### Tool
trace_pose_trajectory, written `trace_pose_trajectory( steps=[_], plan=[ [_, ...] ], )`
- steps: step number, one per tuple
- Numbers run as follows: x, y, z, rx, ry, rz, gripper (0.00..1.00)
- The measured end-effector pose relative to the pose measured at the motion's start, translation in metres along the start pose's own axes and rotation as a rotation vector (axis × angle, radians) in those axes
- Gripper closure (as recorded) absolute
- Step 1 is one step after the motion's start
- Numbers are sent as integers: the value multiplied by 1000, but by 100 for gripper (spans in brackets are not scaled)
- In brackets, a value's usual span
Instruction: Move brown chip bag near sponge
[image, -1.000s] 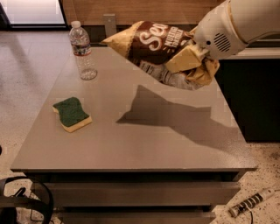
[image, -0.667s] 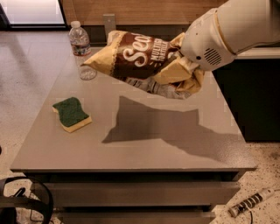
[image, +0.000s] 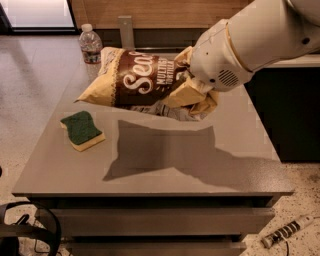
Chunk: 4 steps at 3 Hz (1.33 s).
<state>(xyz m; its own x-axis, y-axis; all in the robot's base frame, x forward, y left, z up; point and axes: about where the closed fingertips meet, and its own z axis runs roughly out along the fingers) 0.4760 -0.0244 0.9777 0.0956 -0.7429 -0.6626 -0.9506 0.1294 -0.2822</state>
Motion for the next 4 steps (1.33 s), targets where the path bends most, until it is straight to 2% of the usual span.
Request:
trace_pose_trajectory(
  steps=[3, 4],
  plan=[
    [-7, 3, -1, 2, 1, -14, 14],
    [-10, 4, -2, 4, 1, -19, 0]
  ],
)
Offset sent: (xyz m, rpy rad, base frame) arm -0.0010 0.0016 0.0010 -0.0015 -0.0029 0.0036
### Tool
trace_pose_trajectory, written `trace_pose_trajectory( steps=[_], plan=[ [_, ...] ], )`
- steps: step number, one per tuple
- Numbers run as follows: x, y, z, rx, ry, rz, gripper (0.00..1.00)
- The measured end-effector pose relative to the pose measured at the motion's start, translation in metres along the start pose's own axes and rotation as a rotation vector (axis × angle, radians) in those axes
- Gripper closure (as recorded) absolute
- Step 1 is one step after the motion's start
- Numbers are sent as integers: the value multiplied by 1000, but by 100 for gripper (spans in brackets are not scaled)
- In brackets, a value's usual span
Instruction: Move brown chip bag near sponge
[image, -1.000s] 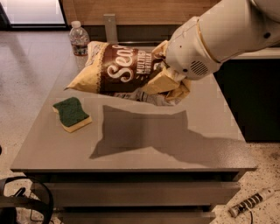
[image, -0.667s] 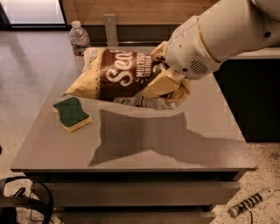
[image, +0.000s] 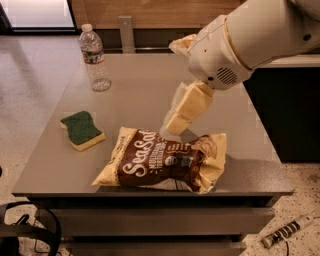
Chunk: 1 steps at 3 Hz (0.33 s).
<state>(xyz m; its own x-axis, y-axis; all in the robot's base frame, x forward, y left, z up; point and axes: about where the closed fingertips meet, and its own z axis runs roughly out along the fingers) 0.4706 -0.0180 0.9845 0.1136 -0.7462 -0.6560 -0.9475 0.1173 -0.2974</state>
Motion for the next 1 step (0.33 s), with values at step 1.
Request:
trace_pose_trajectory(
  steps=[1],
  plan=[
    [0, 0, 0, 0, 0, 0, 0]
  ],
)
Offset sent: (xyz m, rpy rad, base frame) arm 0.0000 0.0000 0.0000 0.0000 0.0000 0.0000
